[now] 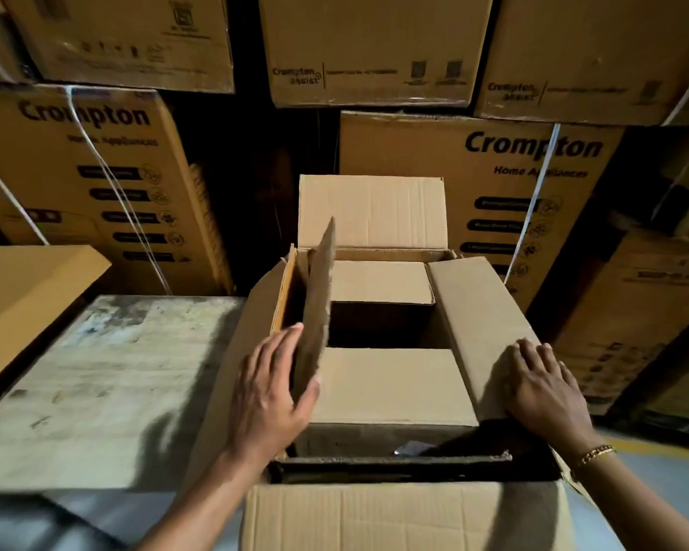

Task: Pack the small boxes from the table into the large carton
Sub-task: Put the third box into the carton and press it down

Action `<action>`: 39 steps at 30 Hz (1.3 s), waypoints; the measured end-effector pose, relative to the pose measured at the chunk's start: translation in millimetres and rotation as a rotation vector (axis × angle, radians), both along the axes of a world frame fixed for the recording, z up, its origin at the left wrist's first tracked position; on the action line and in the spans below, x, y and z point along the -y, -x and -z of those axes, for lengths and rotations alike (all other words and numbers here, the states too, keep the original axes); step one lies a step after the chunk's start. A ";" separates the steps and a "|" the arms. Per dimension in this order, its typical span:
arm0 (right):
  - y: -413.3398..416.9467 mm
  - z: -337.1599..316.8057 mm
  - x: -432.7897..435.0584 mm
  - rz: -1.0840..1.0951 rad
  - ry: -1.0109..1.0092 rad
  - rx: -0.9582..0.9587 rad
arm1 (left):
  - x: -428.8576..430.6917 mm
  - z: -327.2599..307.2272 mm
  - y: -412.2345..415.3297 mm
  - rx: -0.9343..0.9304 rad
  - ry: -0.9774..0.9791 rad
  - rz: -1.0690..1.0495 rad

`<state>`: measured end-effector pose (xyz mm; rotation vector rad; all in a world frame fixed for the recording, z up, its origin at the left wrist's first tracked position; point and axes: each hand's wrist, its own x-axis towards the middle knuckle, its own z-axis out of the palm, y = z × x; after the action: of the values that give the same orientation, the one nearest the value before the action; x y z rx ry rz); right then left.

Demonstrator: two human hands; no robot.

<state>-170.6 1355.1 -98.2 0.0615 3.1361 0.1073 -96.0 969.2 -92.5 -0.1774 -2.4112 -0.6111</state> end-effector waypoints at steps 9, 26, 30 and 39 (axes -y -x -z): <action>18.6 -9.3 2.7 -0.114 0.006 0.042 | 60.1 -23.9 -1.2 0.258 0.459 -0.321; 87.9 -80.5 63.2 -0.176 0.631 0.467 | 12.7 -52.3 90.3 0.823 -0.273 0.114; 46.4 -122.2 49.5 -0.446 0.619 0.946 | 31.2 -80.8 64.7 1.045 -0.509 0.384; -18.5 -48.9 55.6 -0.554 -0.030 0.813 | 8.9 -20.1 3.9 1.058 0.545 0.299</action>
<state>-152.1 1299.5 -49.2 -0.6676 2.2568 0.1340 -99.8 960.3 -72.4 -0.5625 -3.5900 -0.1264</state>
